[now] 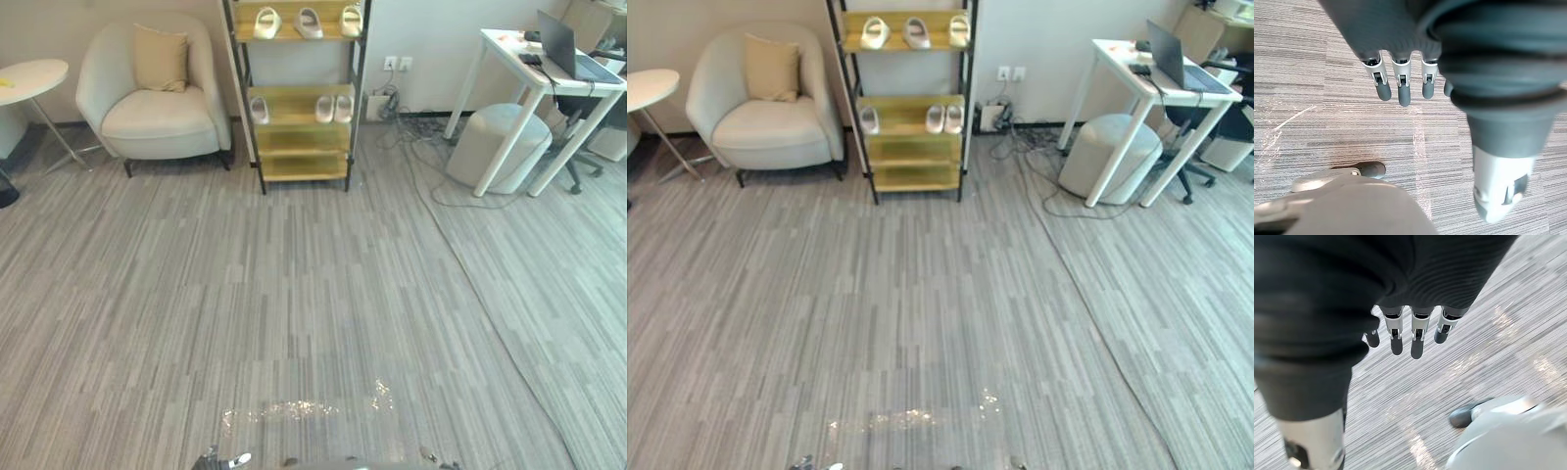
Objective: Organize the slippers on the shoe rack
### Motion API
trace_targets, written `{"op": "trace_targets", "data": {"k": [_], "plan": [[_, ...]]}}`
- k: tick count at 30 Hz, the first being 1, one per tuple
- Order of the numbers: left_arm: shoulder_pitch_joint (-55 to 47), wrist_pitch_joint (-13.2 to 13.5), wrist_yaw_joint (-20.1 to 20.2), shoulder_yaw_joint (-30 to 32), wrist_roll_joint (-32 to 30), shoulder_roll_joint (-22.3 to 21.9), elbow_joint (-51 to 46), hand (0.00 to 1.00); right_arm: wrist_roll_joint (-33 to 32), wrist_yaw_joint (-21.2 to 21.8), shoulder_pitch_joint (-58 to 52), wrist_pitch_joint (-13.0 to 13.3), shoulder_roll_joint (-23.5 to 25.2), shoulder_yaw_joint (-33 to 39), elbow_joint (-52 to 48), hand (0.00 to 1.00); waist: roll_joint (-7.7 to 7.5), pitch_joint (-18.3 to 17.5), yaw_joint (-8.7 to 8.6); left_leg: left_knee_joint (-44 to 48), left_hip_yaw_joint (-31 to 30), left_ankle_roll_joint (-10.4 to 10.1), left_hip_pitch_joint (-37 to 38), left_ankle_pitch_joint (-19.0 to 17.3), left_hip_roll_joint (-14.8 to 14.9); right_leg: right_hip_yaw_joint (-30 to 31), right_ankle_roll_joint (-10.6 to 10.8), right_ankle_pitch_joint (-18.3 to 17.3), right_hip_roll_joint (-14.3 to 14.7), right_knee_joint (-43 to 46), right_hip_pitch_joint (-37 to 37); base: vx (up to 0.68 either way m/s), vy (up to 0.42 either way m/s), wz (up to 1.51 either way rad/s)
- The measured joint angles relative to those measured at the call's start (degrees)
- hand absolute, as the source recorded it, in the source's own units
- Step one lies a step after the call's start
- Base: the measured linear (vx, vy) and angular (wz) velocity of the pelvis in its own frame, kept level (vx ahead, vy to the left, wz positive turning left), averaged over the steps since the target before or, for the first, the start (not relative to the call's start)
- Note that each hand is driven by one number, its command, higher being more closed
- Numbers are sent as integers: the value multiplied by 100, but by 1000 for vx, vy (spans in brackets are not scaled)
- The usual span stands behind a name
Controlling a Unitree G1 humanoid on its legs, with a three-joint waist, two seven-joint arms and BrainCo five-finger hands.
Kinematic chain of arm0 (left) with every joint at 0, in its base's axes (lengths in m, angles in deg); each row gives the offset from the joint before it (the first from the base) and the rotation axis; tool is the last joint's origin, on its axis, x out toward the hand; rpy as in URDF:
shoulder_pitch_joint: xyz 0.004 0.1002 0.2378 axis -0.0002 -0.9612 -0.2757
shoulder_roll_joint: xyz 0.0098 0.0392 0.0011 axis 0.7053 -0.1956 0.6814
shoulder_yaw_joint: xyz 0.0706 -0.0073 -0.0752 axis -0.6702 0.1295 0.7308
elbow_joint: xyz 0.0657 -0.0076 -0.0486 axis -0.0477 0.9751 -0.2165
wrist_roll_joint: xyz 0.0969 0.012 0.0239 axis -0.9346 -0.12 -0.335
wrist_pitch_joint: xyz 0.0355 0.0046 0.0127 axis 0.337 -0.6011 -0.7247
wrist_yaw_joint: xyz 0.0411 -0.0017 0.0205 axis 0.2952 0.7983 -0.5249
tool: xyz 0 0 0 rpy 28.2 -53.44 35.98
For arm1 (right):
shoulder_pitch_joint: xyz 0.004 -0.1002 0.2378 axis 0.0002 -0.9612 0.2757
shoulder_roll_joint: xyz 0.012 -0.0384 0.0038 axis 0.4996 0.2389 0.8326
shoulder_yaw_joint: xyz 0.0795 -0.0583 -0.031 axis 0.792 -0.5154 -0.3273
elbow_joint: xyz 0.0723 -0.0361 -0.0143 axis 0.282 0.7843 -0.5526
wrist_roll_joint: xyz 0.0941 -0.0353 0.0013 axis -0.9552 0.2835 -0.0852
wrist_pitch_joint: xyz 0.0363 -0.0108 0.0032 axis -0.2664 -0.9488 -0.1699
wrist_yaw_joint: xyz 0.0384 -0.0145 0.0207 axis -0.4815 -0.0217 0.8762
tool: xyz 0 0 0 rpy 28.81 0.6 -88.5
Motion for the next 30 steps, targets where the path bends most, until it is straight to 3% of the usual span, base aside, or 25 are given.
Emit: {"op": "trace_targets", "data": {"k": [10, 26, 28, 30], "plan": [[27, 0, 4, -14, -2, -14, 10, 0, 14, 0, 183, -12, 168, 34, 18, 0, 10, 57, 10, -252, -58, -51, 156, 137, 3, -106, 21, -17, -2, -8, 55, -20, -3, 2], [55, -3, 0, -16, 2, 43, 4, 0, 15, 0, 206, -8, 173, -111, -8, 0, -97, 123, 6, -419, -108, -51, 213, 212, 0, -285, 11, -13, -4, -138, 129, 11, -1, 3], [111, -6, -3, -13, 3, 56, 5, 0, 14, 1, 220, -2, 175, -114, -9, 0, -116, 156, 0, -108, -138, -171, 41, 65, -4, -368, 27, -78, -38, -4, 70, -11, -10, 15], [205, -4, -9, -1, 11, 57, -19, 0, 9, 1, 233, 22, 165, -123, -40, 0, -103, 304, 9, 786, -133, -215, -336, -396, 16, -402, -82, -331, -73, 372, -31, -38, -24, 11]]}}
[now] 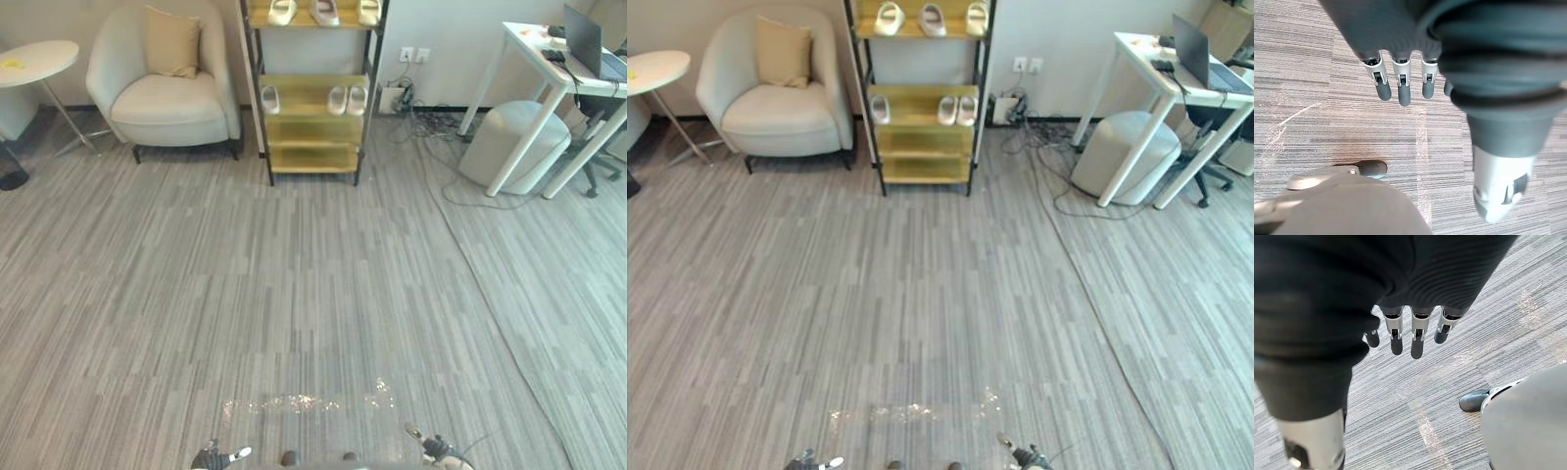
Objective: Organize the slippers on the shoe rack
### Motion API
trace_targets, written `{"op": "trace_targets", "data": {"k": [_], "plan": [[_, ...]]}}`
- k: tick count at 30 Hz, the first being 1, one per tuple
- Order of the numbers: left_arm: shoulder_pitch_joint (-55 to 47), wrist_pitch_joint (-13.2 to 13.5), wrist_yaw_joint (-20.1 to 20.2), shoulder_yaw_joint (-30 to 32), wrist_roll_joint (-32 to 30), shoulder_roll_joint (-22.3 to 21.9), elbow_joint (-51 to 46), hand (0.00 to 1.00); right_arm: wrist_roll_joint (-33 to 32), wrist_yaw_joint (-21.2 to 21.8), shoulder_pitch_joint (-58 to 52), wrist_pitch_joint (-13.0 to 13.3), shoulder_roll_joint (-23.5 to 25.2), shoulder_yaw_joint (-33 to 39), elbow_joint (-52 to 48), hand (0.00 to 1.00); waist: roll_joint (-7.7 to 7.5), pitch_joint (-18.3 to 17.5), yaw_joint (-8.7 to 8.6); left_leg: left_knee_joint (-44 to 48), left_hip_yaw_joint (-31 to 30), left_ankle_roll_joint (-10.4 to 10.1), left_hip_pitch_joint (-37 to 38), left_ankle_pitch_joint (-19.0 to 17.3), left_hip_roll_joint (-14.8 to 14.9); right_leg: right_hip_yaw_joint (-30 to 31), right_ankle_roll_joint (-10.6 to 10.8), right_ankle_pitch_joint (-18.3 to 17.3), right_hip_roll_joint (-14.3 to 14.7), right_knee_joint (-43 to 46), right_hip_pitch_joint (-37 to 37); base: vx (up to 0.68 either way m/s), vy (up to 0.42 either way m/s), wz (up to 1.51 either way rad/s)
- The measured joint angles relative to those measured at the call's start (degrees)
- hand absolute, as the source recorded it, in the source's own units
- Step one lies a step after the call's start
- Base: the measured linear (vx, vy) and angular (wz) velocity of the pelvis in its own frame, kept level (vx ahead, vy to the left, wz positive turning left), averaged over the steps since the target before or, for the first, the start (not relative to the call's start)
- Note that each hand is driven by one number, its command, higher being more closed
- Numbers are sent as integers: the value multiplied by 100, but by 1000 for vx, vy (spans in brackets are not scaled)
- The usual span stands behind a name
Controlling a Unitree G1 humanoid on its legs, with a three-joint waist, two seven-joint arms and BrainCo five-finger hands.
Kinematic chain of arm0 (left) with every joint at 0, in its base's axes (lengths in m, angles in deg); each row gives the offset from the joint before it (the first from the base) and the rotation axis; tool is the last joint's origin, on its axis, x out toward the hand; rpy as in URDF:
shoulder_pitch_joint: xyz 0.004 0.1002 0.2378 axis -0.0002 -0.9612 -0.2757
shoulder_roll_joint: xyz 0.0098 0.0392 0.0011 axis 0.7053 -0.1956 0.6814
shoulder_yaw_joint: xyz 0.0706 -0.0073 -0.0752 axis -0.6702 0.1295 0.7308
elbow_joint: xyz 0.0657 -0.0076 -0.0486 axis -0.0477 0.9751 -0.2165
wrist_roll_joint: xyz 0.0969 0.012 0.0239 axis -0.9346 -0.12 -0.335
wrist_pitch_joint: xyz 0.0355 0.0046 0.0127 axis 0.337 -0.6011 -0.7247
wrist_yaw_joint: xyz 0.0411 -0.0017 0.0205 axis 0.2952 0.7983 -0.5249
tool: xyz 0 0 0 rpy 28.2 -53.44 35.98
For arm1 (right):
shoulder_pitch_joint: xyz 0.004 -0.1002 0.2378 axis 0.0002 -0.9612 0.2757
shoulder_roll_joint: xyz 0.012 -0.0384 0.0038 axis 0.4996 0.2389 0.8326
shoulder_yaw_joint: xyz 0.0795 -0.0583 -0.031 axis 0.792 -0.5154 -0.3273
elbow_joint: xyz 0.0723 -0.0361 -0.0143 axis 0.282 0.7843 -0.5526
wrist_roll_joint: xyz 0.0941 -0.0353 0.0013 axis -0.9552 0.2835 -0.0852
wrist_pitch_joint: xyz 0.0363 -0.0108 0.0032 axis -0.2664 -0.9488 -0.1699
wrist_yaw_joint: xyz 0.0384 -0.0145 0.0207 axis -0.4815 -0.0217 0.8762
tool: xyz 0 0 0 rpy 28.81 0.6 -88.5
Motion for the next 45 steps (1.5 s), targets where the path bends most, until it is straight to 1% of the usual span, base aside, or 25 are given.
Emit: {"op": "trace_targets", "data": {"k": [3, 5, 6, 7, 11, 12, 13, 15, 16, 17, 18, 20, 22, 23, 25, 27, 29, 30, 31, 33, 35, 37, 40, 42, 45], "plan": [[-4, -10, 3, 341, 10, -83, -150, 0, 5, -6, -16, 24, 6, -70, -222, 0, 40, 180, 10, 1663, 390, -189, -641, -404, 187, -1, -114, -395, -16, 428, -92, -102, -23, 1], [-95, -3, -9, 742, 79, -246, -466, 0, 5, -12, -80, 25, 25, -287, -460, 0, 64, 245, 64, 3252, 756, -61, -1388, -461, 510, 12, -231, -529, -1, 648, -69, -25, 21, -16], [-162, -5, -10, 859, 118, -275, -553, 0, -1, -32, -85, 24, 35, -338, -482, 0, 102, 245, 102, 3737, 917, 58, -1644, -585, 739, 27, -243, -629, -8, 762, -58, 88, 69, -19], [-187, -4, -11, 855, 121, -307, -612, 0, 2, -48, -85, 23, 47, -351, -492, 0, 102, 246, 103, 3798, 976, 14, -1768, -644, 843, 44, -209, -681, -35, 796, -25, 107, 70, -7], [-192, 3, -27, 862, 232, -352, -707, 0, 5, -79, -98, 5, 62, -452, -561, 0, 107, 242, 204, 2737, 1184, -96, -1994, -579, 889, 92, 44, -897, -321, 811, 121, 287, 195, 0], [-197, 13, -42, 868, 231, -404, -714, 0, 7, -87, -91, -7, 52, -458, -695, 0, 146, 213, 305, 1653, 1157, -197, -1972, -155, 780, 172, 284, -1044, -473, 794, 134, 374, 286, -13], [-200, 21, -48, 873, 235, -408, -697, 0, 9, -86, -70, -3, 51, -459, -679, 0, 135, 191, 332, 1612, 1188, -41, -1939, 172, 726, 208, 366, -1097, -526, 777, 138, 404, 337, -18], [-200, 82, -91, 922, 231, -297, -626, 0, 82, -76, -1, -9, 232, -454, -689, 0, -74, 54, 363, 1773, 1445, 218, -1990, -281, 482, 397, 436, -1067, -781, 873, 125, 475, 291, -16], [-192, 81, -99, 919, 231, -294, -621, 0, 138, -71, -2, -2, 279, -455, -713, 0, -80, 51, 384, 1840, 1498, 281, -1947, -361, 469, 437, 448, -1060, -819, 1085, 86, 531, 236, -29], [-163, 73, -132, 902, 226, -301, -607, 0, 231, -49, -19, -8, 349, -461, -709, 0, -88, 54, 466, 1890, 1611, 368, -1723, -539, 444, 537, 526, -1016, -908, 1689, -27, 611, 276, -39], [-167, 73, -137, 808, 219, -290, -621, 0, 233, -5, -48, -6, 380, -482, -738, 0, -85, 45, 470, 1861, 1644, 411, -1371, -756, 384, 611, 852, -832, -1011, 2642, -269, 588, 253, -36], [-74, 72, -136, 710, 217, -259, -626, 0, 232, 4, -69, 2, 379, -512, -878, 0, -93, 39, 411, 1739, 1642, 390, -932, -954, 341, 662, 1126, -579, -1063, 4378, -911, 407, 130, -10], [15, 69, -136, 659, 217, -251, -625, 0, 232, 3, -65, 28, 372, -508, -982, 0, -49, 66, 329, 1414, 1643, 341, -404, -1034, 325, 309, 899, -642, -1116, 5309, -1433, 459, 67, -4], [70, 65, -135, 655, 222, -286, -624, 0, 233, 2, -76, 34, 372, -505, -1106, 0, -40, 72, 262, 1071, 1632, 316, 44, -1046, 334, -152, 620, -797, -1164, 5415, -1769, 407, 33, -3], [186, 66, -128, 641, 228, -413, -601, 0, 234, 1, -31, 43, 339, -482, -1123, 0, -8, 97, 227, 781, 1623, 292, 506, -1044, 394, -660, 360, -964, -1129, 5003, -2040, 444, -20, 7], [346, 71, -118, 401, 226, -577, -579, 0, 236, -2, -20, 78, 228, -480, -1081, 0, 28, 105, 152, 545, 1566, 283, 839, -1039, 525, -992, 236, -816, -868, 3363, -2390, 453, -74, 30], [462, 83, -88, 254, 223, -675, -543, 0, 235, -3, 32, 67, 136, -480, -907, 0, 5, 113, 51, 298, 1386, 186, 1059, -1003, 519, -889, 202, -57, -663, 1895, -2490, 539, -170, 57], [435, 83, -80, 215, 218, -688, -452, 0, 227, -6, 15, 55, 117, -430, -775, 0, -77, 107, -33, 186, 1136, 39, 1275, -1005, 434, -656, -18, 851, -580, 1309, -2478, 558, -210, 62], [453, 75, -84, 250, 218, -759, -346, 0, 228, 3, 70, 61, 23, -414, -707, 0, 8, 74, -109, 205, 967, -63, 1369, -1051, 529, -567, -167, 1039, -465, 1479, -2456, 569, -204, 22], [461, 73, -91, 495, 202, -897, -312, 0, 345, -3, 221, 27, -71, -425, -669, 0, 305, 19, -12, 472, 791, -461, 1322, -817, 816, -670, -337, 709, -229, 1635, -2442, 600, -237, -20], [465, 55, -96, 754, 170, -950, -310, 0, 454, 1, 216, 21, -79, -423, -679, 0, 447, 97, -18, 1430, 657, -682, 1103, -511, 997, -728, -386, 403, -84, 1621, -2082, 532, -230, -2], [428, 54, -89, 869, 100, -986, -412, 0, 446, -9, 138, 11, -68, -520, -708, 0, 404, 149, -19, 3443, 537, -581, 387, 280, 1230, -679, -395, 104, -24, 1441, -1469, 433, -142, 1], [409, 72, -74, 852, 110, -971, -661, 0, 435, -27, 137, 21, -37, -687, -723, 0, 429, 230, 70, 5204, 733, -211, -734, -431, 1539, -577, -423, -409, 123, 1269, -640, 410, -50, -9], [380, 90, -74, 841, 112, -963, -786, 0, 417, -41, 112, 20, -3, -708, -721, 0, 394, 223, 133, 5073, 931, -178, -1219, -648, 1530, -552, -375, -509, 118, 1135, -352, 312, 6, -12], [350, 121, -77, 843, 124, -953, -937, 0, 383, -72, 103, 16, 105, -663, -719, 0, 373, 228, 317, 2550, 1289, -137, -1840, -605, 1130, -358, -112, -693, 0, 754, 166, 483, 118, -28]]}}
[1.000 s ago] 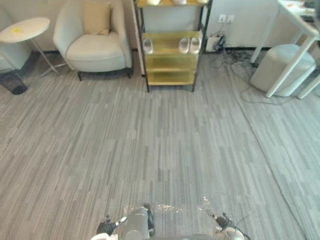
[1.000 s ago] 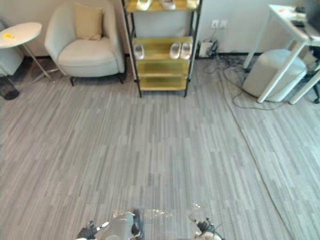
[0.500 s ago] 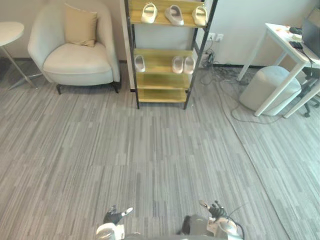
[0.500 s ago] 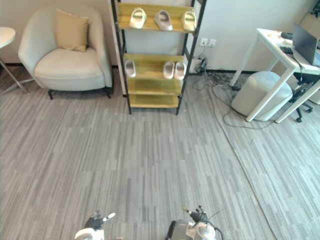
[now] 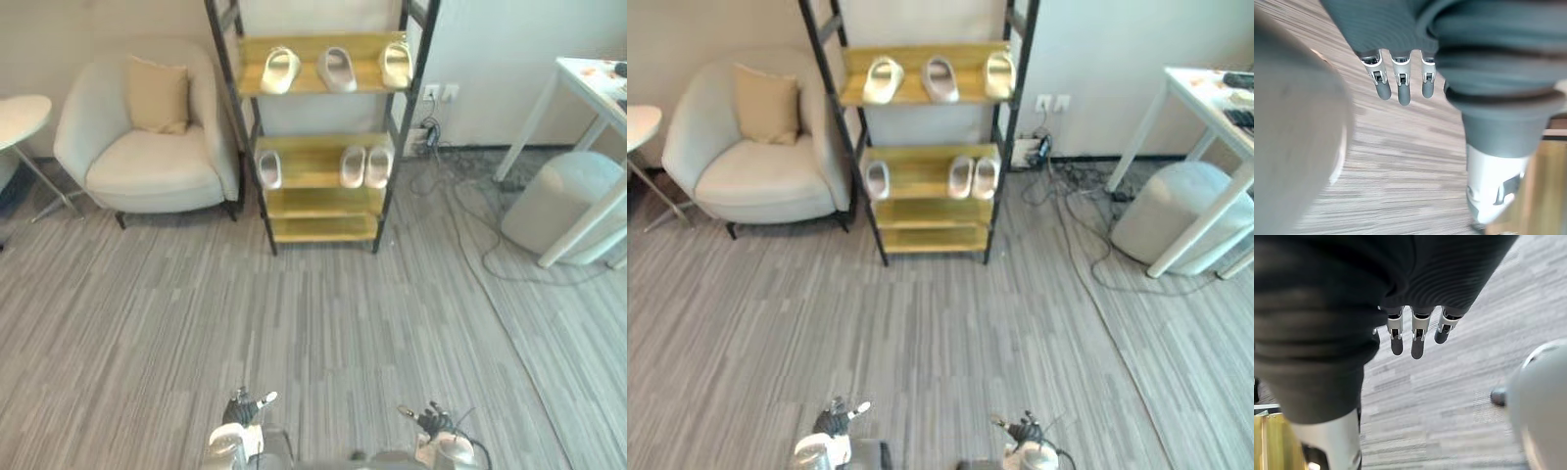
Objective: Organize the slippers on the shoe rack
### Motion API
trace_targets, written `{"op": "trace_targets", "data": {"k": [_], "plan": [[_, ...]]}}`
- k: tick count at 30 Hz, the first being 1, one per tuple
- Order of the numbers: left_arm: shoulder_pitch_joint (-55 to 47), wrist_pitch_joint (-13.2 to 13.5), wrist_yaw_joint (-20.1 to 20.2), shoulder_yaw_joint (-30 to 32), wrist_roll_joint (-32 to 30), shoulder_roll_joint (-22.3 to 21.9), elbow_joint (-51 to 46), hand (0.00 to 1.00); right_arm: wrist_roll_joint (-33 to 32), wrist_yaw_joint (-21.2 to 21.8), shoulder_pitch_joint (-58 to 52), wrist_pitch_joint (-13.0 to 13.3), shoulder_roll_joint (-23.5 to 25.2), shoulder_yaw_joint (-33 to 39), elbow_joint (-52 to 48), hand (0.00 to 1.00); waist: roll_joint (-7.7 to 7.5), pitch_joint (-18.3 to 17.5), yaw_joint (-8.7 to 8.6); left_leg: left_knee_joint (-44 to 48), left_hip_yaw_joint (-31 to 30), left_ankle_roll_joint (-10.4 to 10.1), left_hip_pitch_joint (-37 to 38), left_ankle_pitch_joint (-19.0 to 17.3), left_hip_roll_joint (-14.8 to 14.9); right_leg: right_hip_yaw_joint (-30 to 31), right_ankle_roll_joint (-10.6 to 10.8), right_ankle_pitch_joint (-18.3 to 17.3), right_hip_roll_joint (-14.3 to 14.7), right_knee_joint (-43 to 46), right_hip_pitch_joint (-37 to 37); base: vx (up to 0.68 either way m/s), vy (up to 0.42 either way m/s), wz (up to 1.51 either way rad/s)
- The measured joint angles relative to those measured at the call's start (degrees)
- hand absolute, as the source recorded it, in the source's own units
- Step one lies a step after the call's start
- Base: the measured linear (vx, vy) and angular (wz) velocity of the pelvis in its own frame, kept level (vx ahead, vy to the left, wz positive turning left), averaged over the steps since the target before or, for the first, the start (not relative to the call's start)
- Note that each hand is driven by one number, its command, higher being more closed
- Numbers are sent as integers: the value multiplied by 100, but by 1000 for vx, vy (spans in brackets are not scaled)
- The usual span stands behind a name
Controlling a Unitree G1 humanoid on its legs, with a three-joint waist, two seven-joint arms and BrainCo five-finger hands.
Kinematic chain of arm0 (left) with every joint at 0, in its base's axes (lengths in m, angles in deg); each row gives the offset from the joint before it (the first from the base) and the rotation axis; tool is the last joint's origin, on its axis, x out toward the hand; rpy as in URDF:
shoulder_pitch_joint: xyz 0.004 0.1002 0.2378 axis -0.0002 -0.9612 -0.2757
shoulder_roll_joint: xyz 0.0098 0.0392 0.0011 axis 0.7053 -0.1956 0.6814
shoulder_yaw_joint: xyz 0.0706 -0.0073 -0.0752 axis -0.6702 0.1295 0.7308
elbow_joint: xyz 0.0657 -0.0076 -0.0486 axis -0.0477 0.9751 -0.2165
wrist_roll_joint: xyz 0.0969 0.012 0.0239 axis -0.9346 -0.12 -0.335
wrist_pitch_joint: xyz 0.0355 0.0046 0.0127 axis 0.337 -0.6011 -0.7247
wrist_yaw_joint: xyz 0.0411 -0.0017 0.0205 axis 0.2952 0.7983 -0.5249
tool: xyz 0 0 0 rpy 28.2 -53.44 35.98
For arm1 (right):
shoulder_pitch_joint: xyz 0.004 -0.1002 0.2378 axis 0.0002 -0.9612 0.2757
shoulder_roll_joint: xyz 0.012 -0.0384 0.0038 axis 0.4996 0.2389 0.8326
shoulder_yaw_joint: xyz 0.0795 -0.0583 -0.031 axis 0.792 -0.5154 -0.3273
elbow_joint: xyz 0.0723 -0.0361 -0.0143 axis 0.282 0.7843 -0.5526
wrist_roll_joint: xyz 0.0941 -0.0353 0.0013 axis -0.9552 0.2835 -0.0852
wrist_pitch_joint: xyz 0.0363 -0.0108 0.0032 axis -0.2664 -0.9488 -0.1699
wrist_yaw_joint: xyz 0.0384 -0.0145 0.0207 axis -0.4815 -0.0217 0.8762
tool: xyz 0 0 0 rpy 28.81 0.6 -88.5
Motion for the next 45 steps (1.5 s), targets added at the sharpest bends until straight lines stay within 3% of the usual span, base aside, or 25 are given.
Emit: {"op": "trace_targets", "data": {"k": [2, 3, 6, 8, 9, 11, 12, 15, 16, 17, 19, 20, 23, 24, 26, 27, 29, 31, 33, 34, 35, 36, 40, 42, 45], "plan": [[-55, 0, -2, -5, 9, 45, 23, 0, 12, -19, -23, -25, 42, -2, 31, 0, -96, -52, 54, -1166, -79, 10, 62, 879, -348, 145, 218, -165, -171, -167, 287, 501, 200, -31], [-135, 1, -5, 2, 8, 116, 75, 0, 24, -24, -13, -28, 70, -2, 38, 0, -187, -133, 72, -1336, -40, 340, 205, 1031, -513, 275, 369, -236, -265, -251, 406, 524, 202, -32], [-105, -7, -3, -13, 37, 251, 130, 0, 77, -1, -28, -27, 287, 0, 24, 0, -391, -239, 128, -956, 230, 670, 333, 490, -627, 540, 421, -216, -545, 649, 181, 721, 217, -23], [-33, -27, -1, -117, 37, 283, 245, 0, 78, 61, -28, -25, 314, -12, 16, 0, -385, -215, 108, -1086, 168, 745, 799, 254, -697, 526, 862, 78, -744, 2619, -543, 577, 152, -16], [-31, -47, -2, -176, 35, 292, 277, 0, 80, 73, -39, -16, 306, -12, -11, 0, -377, -208, 82, -1241, 159, 696, 1154, 114, -737, 469, 846, 31, -823, 3528, -862, 491, 97, -1], [-7, -63, -2, -274, 37, 292, 345, 0, 80, 73, -40, -1, 259, -29, -119, 0, -353, -182, -11, -1539, 106, 701, 1778, 46, -786, 104, 662, -146, -948, 4121, -1185, 442, 48, 17], [22, -60, 1, -332, 42, 239, 347, 0, 80, 74, -71, 15, 253, -37, -219, 0, -285, -138, -60, -1865, 70, 701, 2250, 47, -771, -278, 422, -287, -961, 3821, -1357, 483, 18, 21], [164, -57, 10, -430, 41, 147, 365, 0, 78, 75, -17, 15, 234, -36, -216, 0, -338, -142, -81, -2164, -87, 687, 2622, 38, -701, -556, 361, -211, -849, 2269, -1914, 430, -82, 36], [228, -54, 6, -430, 34, 84, 369, 0, 80, 77, 43, 10, 191, -23, -210, 0, -288, -116, -97, -2237, -177, 497, 2719, -75, -591, -400, 393, 204, -663, 1394, -2136, 369, -132, 43], [229, -54, 5, -430, 33, 80, 371, 0, 79, 77, 53, 6, 190, -16, -202, 0, -294, -112, -97, -2246, -194, 448, 2748, -105, -578, -352, 391, 312, -627, 1204, -2166, 300, -144, 39], [205, -48, 2, -382, 29, 114, 444, 0, 79, 77, 57, 0, 204, 0, -165, 0, -431, -56, -115, -2335, -417, 230, 3006, -242, -585, 128, 357, 1216, -510, 333, -2183, 418, -269, 55], [202, -54, 1, -327, 26, 113, 489, 0, 78, 79, 37, -4, 173, 2, -134, 0, -431, -65, -166, -2345, -626, 159, 3172, -287, -524, 247, 161, 1680, -465, 447, -2073, 455, -309, 64], [169, -41, 0, -150, -20, -70, 558, 0, 81, 81, 89, -5, 20, 8, -20, 0, -114, -138, -142, -1722, -837, 103, 3065, -264, -144, -56, -25, 1020, -305, 980, -2003, 462, -306, 40], [180, -53, 8, 18, -20, -90, 539, 0, 78, 78, 99, 7, -28, -11, -38, 0, 10, -136, -170, -404, -926, -49, 2454, -177, 54, -152, -84, 845, -174, 895, -1805, 394, -297, 31], [142, -45, 7, 78, -18, -125, 403, 0, 74, 72, 82, -22, -59, -60, -65, 0, 62, -66, -146, 1236, -902, -236, 1747, 195, 434, -204, -189, 765, 14, 640, -1361, 394, -211, 4], [80, -36, 14, 67, -19, -111, 306, 0, 67, 72, 72, -32, -36, -63, -17, 0, 112, -41, -99, 2009, -725, -228, 1462, 49, 699, -224, -261, 697, 138, 407, -882, 395, -138, -21], [73, -33, 26, 39, -19, -110, 282, 0, 63, 71, 37, -35, -5, -53, 14, 0, 88, -59, -98, 1906, -397, -259, 1207, -64, 742, -190, -251, 679, 148, 85, -447, 302, -99, -17], [77, -17, 81, -21, -19, -141, 223, 0, 60, 69, 26, -34, 10, -52, 14, 0, 81, -60, -94, 1251, -236, -217, 945, -100, 665, -163, -194, 687, 124, -161, -237, 272, -32, -8], [152, -16, 101, -68, -20, -158, 215, 0, 54, 60, 57, -33, 13, -42, 1, 0, 60, -51, -88, -145, -183, -258, 847, -65, 425, -145, -90, 650, 37, -246, -81, 327, 91, 2], [168, -19, 101, -121, -20, -147, 230, 0, 54, 63, 33, -34, 20, -13, 20, 0, 26, -45, -87, -924, -285, -286, 888, 153, 208, -145, -4, 616, -27, -251, -51, 299, 137, 3], [166, -15, 100, -229, -20, -128, 242, 0, 55, 54, -2, -38, 27, 13, 51, 0, -70, -53, -57, -1419, -430, -169, 1064, 675, -44, -87, 105, 563, -118, -244, -38, 266, 115, 9], [163, -5, 102, -304, -21, -19, 308, 0, 56, 71, -9, -39, 88, 2, 56, 0, -207, -123, -56, -1846, -418, -76, 1243, 837, -276, -30, 225, 596, -251, -324, -27, 297, 142, 11], [207, -18, 109, -397, -29, 248, 402, 0, 70, 70, -25, -43, 245, 37, 102, 0, -478, -115, -65, -2053, -259, -5, 1569, 846, -495, 84, 366, 659, -510, -334, 168, 208, 121, -1], [204, -21, 112, -399, -34, 270, 477, 0, 72, 70, -30, -41, 241, 36, 116, 0, -473, -134, -66, -2163, -208, 93, 1747, 770, -531, 149, 411, 680, -570, -85, 122, 107, 101, -23], [211, -28, 124, -494, -122, 283, 569, 0, 76, 72, 53, -38, 205, 6, 65, 0, -391, -101, -76, -2273, -152, 202, 1893, 630, -540, 213, 550, 601, -773, 1567, -669, 36, 110, -16]]}}
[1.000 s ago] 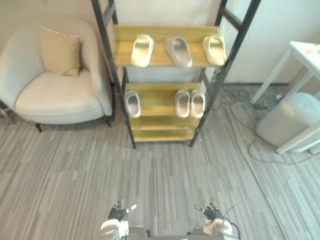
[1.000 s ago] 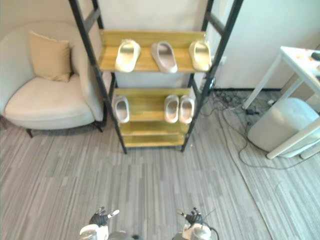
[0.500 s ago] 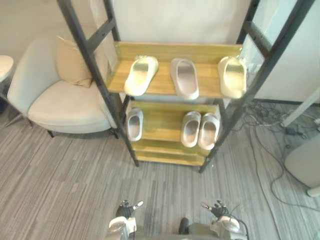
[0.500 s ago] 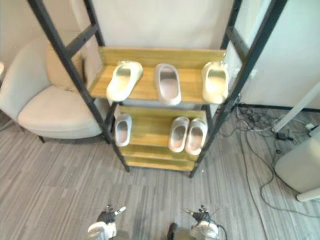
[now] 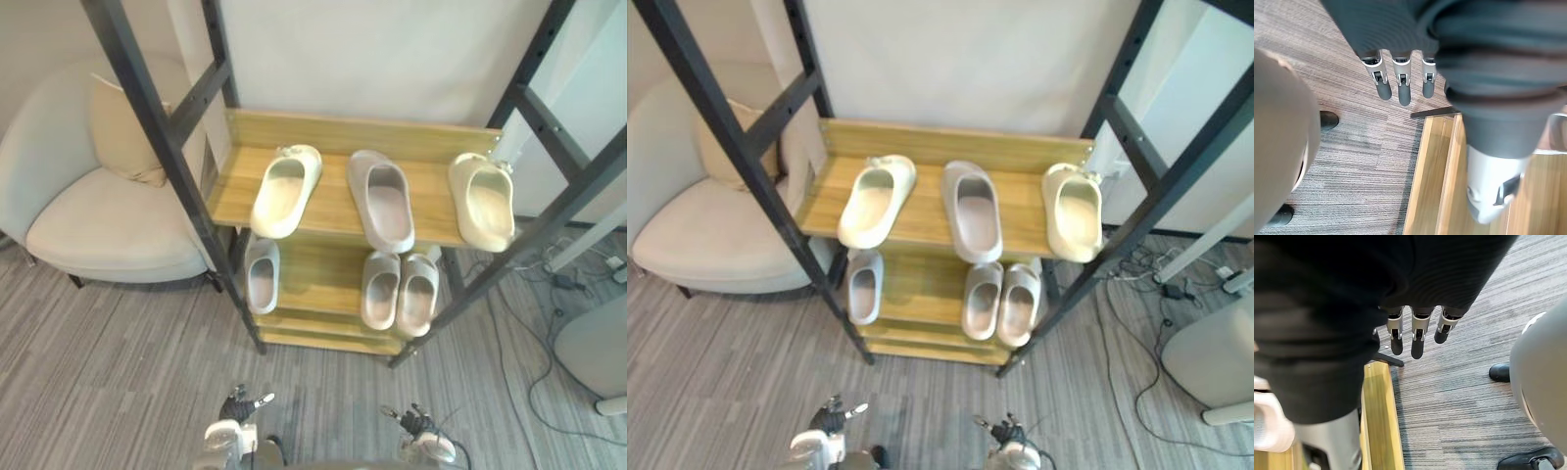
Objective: Organize the slippers on the shoe rack
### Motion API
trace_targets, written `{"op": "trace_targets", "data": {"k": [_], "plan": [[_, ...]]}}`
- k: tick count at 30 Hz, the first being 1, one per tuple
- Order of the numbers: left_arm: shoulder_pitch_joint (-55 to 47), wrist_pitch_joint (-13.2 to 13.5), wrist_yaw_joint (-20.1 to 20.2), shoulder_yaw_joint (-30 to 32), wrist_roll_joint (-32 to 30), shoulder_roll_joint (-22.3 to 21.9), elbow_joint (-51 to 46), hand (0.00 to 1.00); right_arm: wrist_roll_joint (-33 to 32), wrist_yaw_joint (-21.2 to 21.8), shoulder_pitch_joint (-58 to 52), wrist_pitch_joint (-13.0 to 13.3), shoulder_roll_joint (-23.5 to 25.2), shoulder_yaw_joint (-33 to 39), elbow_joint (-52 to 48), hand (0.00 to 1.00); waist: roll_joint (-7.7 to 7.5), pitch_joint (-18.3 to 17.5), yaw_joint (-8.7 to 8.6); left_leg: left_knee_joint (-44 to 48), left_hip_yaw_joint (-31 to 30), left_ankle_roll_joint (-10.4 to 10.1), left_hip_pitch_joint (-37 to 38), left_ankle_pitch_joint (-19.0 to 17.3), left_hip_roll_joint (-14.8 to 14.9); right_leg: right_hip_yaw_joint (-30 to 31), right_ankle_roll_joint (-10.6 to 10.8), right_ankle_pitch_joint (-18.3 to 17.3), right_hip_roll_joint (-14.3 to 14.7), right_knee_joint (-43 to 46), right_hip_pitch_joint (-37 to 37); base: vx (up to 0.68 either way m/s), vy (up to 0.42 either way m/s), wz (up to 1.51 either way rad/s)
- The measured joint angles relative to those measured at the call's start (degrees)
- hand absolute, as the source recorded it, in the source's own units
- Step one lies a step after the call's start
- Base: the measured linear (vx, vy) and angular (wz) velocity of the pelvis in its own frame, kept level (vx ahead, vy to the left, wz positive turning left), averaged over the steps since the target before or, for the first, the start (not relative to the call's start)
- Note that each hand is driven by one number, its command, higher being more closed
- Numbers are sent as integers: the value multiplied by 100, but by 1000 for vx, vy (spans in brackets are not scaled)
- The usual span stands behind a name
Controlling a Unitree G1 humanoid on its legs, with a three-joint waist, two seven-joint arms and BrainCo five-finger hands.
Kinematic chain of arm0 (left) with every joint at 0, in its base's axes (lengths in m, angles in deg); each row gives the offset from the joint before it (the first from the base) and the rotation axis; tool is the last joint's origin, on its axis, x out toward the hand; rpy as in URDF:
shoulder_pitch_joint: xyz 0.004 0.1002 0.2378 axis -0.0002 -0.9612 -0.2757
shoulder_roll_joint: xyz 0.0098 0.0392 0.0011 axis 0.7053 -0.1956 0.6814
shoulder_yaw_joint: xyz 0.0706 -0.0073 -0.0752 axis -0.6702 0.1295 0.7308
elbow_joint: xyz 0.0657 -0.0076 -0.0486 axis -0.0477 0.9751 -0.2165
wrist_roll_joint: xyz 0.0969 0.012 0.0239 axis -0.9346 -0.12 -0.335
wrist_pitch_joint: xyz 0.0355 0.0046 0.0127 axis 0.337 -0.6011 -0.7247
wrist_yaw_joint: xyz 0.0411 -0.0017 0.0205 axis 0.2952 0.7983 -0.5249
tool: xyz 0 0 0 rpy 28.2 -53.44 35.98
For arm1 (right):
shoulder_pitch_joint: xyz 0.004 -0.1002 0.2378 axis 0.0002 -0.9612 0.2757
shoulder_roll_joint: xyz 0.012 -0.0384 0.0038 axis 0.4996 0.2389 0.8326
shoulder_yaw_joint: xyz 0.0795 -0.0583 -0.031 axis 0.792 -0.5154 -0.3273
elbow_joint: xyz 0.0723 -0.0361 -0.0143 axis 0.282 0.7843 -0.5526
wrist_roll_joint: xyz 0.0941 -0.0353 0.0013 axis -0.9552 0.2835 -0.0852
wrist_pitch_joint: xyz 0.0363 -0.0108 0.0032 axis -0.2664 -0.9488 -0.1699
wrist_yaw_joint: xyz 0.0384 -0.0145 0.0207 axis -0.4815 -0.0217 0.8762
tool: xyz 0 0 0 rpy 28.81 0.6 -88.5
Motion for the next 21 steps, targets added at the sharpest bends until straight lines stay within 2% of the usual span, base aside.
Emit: {"op": "trace_targets", "data": {"k": [1, 2, 4, 6, 8, 10, 12, 18, 21], "plan": [[3, -15, -5, -14, -11, 23, -1, 0, -2, -1, -3, 7, -19, -3, -42, 0, -14, 25, -34, -34, -34, 59, 112, -40, -30, -5, 103, -35, -129, 665, -331, 24, 124, 16], [-6, -29, -6, -15, -12, 47, 17, 0, -1, 2, -22, 20, -27, -11, -43, 0, 19, 32, -60, -53, -92, 67, 186, -80, -44, 7, 83, -210, -152, 797, -393, 34, 80, 28], [-34, -21, -10, -13, -12, 68, 12, 0, 0, 1, -67, 28, -23, -32, -34, 0, -35, -6, -60, -33, -208, 38, 250, -148, -65, 32, 60, -369, -125, 433, -373, 22, 40, 38], [-85, -11, -12, -2, -14, 172, 28, 0, -2, 3, -165, 33, -8, -38, 75, 0, -245, -163, -63, -25, -414, -14, 184, -180, -308, 217, 10, 45, -177, -555, -351, 52, -38, 48], [-128, -25, -16, 18, -14, 166, 145, 0, -2, 4, -189, 11, -93, 0, 225, 0, -199, -358, -57, -51, -479, -56, 160, -158, -297, 196, 50, 17, -101, -1121, -142, 161, -107, 15], [-179, -31, -16, 44, -17, 137, 283, 0, 0, 11, -180, -14, -189, 1, 280, 0, -8, -398, -52, -132, -504, -95, 194, -132, -237, 184, 31, 114, 26, -1529, 82, 168, -84, -4], [-232, -34, -18, 46, -14, 135, 389, 0, 0, 7, -194, -21, -323, 22, 449, 0, 86, -456, -59, -259, -547, -122, 287, -115, -197, 163, 0, 197, 142, -1792, 241, 114, -47, 0], [-220, -32, -3, -158, -35, 219, 455, 0, -8, 3, -189, -18, -394, 1, 649, 0, 39, -493, -66, -408, -644, -126, 378, -112, -153, 193, -32, 370, 266, -2211, 437, 53, -20, -7], [-216, -31, -4, -188, -42, 291, 462, 0, -10, 3, -196, -18, -382, -14, 656, 0, -50, -488, -68, -434, -646, -122, 388, -110, -203, 216, -17, 460, 243, -2360, 506, 9, 44, -1]]}}
